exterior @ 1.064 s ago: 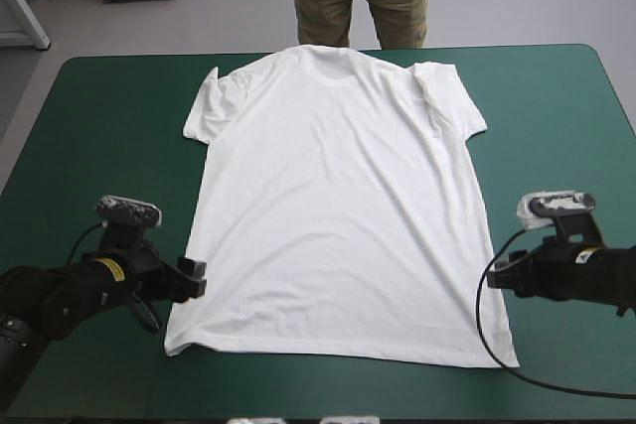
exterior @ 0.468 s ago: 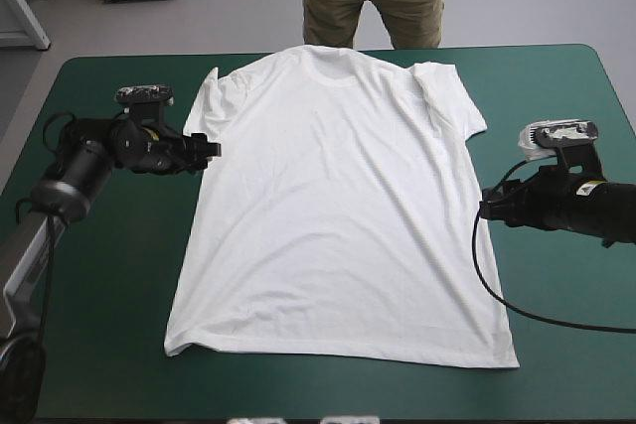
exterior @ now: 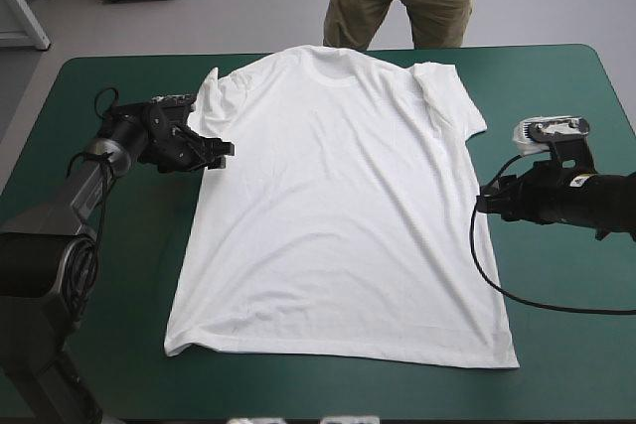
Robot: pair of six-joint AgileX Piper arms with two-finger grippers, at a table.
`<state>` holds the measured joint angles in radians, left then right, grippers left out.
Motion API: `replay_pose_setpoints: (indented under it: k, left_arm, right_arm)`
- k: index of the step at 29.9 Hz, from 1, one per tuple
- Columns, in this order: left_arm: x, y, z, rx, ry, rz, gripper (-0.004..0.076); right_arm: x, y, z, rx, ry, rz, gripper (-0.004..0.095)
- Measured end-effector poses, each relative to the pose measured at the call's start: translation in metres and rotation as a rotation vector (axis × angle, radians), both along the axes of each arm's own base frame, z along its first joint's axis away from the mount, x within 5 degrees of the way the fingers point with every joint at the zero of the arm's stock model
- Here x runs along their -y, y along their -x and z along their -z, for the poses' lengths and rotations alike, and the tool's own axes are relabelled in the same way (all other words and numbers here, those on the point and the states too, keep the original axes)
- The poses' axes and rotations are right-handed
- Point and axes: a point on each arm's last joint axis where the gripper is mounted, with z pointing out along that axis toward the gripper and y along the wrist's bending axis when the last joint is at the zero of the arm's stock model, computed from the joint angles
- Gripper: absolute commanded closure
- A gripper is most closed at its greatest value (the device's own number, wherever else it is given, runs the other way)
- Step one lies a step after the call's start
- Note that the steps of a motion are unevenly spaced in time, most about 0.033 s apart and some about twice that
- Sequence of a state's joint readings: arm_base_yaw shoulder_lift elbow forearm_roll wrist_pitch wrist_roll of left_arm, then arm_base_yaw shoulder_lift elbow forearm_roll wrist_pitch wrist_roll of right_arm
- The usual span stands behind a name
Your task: Fold the cloth
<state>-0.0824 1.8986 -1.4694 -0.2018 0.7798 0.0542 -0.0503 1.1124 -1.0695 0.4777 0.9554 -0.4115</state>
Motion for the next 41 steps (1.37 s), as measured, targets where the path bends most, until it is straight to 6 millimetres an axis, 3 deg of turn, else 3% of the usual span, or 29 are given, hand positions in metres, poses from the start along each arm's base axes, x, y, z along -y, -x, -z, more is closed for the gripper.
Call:
replay_pose_setpoints:
  k: [3,11,21,28,32,36,38,41]
  left_arm:
    - [0.000,-0.005,0.015,-0.026,-0.006,0.011,0.0218]
    - [0.001,-0.011,0.019,-0.015,-0.012,0.042,0.0249]
    - [0.018,-0.010,0.022,-0.001,-0.061,0.153,0.0735]
    - [0.022,-0.009,0.024,-0.004,-0.059,0.165,0.0733]
    - [0.022,-0.009,0.023,-0.006,-0.059,0.166,0.0733]
    - [0.022,-0.009,0.023,-0.007,-0.059,0.166,0.0733]
    - [0.022,-0.009,0.023,-0.008,-0.059,0.166,0.0733]
    - [0.022,-0.009,0.023,-0.010,-0.059,0.167,0.0733]
  right_arm:
    - [0.000,0.000,0.000,0.001,0.000,-0.001,0.0439]
    - [-0.001,0.000,-0.001,0.003,-0.014,-0.002,0.0439]
    - [-0.002,0.000,-0.001,0.010,-0.021,-0.012,0.0439]
    - [-0.001,-0.002,-0.006,0.036,0.000,-0.012,0.0439]
    - [0.003,-0.012,-0.033,0.117,0.057,-0.007,0.0439]
    - [0.003,-0.043,-0.057,0.125,0.114,-0.010,0.0439]
    - [-0.003,-0.062,-0.052,0.073,0.151,-0.015,0.0439]
    - [-0.017,-0.092,-0.027,-0.030,0.219,-0.025,0.0439]
